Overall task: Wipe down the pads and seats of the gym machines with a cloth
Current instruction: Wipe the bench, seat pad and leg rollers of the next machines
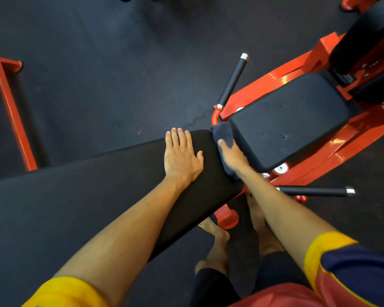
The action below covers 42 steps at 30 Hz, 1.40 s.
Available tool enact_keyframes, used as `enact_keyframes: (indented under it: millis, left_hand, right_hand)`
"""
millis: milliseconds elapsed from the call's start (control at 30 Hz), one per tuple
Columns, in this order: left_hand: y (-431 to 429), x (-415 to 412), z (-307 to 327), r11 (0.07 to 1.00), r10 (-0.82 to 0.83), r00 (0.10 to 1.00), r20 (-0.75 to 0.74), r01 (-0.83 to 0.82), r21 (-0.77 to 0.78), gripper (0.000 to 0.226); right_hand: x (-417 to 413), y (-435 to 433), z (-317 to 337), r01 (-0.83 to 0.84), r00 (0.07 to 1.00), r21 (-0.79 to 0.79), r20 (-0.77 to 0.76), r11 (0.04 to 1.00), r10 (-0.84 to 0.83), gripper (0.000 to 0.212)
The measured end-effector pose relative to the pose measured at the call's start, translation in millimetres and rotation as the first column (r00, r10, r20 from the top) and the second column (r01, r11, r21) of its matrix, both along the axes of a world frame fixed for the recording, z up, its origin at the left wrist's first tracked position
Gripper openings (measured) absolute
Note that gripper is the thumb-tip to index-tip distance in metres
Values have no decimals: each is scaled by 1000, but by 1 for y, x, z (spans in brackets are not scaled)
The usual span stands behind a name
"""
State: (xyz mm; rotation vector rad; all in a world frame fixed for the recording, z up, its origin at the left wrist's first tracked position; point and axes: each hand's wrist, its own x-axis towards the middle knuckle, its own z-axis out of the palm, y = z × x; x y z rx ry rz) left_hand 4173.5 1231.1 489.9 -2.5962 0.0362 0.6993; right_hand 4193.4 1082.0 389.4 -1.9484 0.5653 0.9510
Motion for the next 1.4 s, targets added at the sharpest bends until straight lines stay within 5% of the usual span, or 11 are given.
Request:
enact_keyframes:
  millis: [67, 333, 400, 533, 600, 700, 800, 900, 1000, 1100, 1400]
  left_hand:
    - [0, 1, 1, 1000, -1, 1000, 0, 1, 8, 76]
    - [-2, -1, -1, 1000, -17, 1000, -15, 18, 22, 73]
    - [-3, -1, 0, 999, -26, 999, -22, 27, 25, 75]
    - [1, -1, 2, 999, -48, 998, -27, 48, 9, 77]
    - [1, -3, 3, 996, -86, 995, -49, 85, -17, 75]
    - [-7, -17, -2, 981, -177, 977, -121, 165, -103, 70]
    - [-13, -26, -7, 970, -225, 957, -182, 202, -137, 67]
    - [-15, -24, -8, 969, -231, 956, -184, 209, -129, 67]
    - [-17, -24, -7, 967, -242, 953, -185, 220, -129, 68]
    - [-18, -23, -7, 964, -254, 950, -185, 232, -133, 69]
    - [-17, -21, -13, 964, -264, 940, -218, 247, -104, 69]
  right_hand:
    - [18, 5, -1, 7, 997, -1, -75, 1000, -7, 72]
    - [-101, -8, 42, -89, 911, 46, 407, 995, 63, 63]
    - [-111, -22, 23, -13, 934, 115, 356, 993, -29, 63]
    - [-68, -27, -8, 328, 943, 157, 6, 931, -333, 60]
    - [-55, -24, -9, 296, 955, 102, -33, 950, -294, 58]
    - [-77, -10, 13, 184, 964, 21, 190, 983, -184, 56]
    - [-132, 13, 35, 216, 869, 71, 440, 974, -225, 58]
    - [-159, 26, 31, 486, 748, 256, 372, 835, -550, 63]
    - [-127, 20, 5, 810, 518, 274, 82, 519, -851, 59]
    - [-105, 4, -11, 923, 352, 232, -179, 308, -919, 64]
    - [-141, 57, 32, 828, 487, 240, 139, 507, -862, 56]
